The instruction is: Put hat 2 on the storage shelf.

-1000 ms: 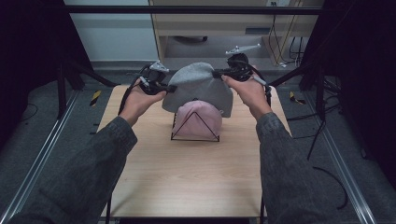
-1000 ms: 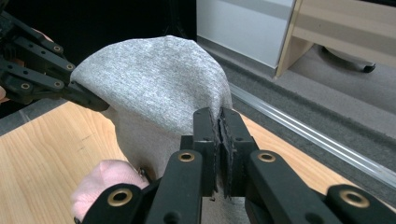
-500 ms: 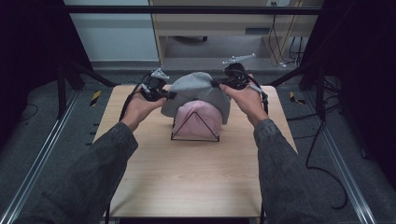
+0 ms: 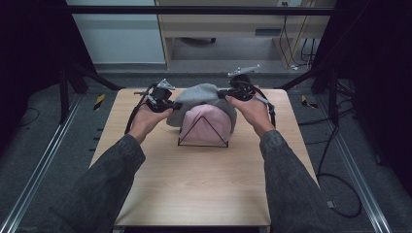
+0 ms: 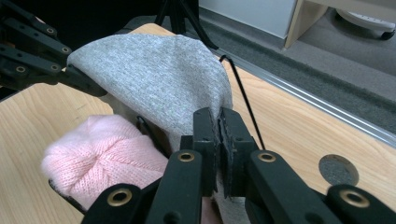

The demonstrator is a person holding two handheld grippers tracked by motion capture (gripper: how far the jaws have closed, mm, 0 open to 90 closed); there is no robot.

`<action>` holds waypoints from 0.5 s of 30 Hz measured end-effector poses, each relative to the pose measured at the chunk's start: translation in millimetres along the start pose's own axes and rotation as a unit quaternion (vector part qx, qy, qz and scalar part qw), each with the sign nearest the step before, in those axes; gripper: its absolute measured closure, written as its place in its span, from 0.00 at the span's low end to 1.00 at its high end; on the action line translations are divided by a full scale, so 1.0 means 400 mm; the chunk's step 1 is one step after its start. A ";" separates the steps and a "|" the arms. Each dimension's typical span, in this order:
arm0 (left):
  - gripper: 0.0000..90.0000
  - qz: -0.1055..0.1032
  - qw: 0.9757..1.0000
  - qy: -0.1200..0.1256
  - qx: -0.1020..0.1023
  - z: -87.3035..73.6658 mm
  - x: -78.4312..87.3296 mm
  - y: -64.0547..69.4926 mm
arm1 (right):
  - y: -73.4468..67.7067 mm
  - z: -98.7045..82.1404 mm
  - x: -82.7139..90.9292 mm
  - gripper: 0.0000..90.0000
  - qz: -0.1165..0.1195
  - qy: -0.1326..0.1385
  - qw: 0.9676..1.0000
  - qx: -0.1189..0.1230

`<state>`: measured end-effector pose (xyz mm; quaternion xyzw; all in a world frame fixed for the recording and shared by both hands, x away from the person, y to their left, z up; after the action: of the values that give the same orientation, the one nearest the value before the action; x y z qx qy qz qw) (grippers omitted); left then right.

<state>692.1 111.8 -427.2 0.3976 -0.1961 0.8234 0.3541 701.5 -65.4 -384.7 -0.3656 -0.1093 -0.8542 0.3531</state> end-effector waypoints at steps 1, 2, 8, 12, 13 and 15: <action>0.97 0.001 1.000 -0.002 -0.001 -0.002 -0.001 0.000 | -0.003 -0.002 -0.002 0.96 0.001 -0.002 1.000 0.000; 0.97 0.001 1.000 -0.005 -0.003 -0.006 -0.003 0.003 | -0.004 -0.002 -0.004 0.96 0.000 -0.002 1.000 0.002; 0.97 0.005 1.000 -0.013 -0.001 -0.024 -0.011 -0.002 | -0.014 -0.006 -0.016 0.96 0.001 -0.006 1.000 0.006; 0.97 0.005 1.000 -0.016 0.003 -0.031 -0.014 -0.001 | -0.020 -0.015 -0.023 0.96 0.002 -0.010 1.000 0.008; 0.97 0.005 1.000 -0.017 0.003 -0.033 -0.015 -0.001 | -0.021 -0.017 -0.024 0.96 0.002 -0.010 1.000 0.008; 0.97 0.011 1.000 -0.018 0.004 -0.036 -0.017 -0.004 | -0.024 -0.022 -0.027 0.96 0.001 -0.012 1.000 0.010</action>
<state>688.5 118.7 -441.2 0.4121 -0.2032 0.8205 0.3401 695.5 -56.6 -397.9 -0.3726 -0.1217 -0.8483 0.3560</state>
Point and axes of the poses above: each handheld gripper's, and its own axes: x roughly backward along the jaws, z roughly out of its top, y roughly to its right, the point moved 10 cm from there along -x, roughly forward along the jaws, and after that the axes turned 11 degrees about -y, right-handed, at the moved point
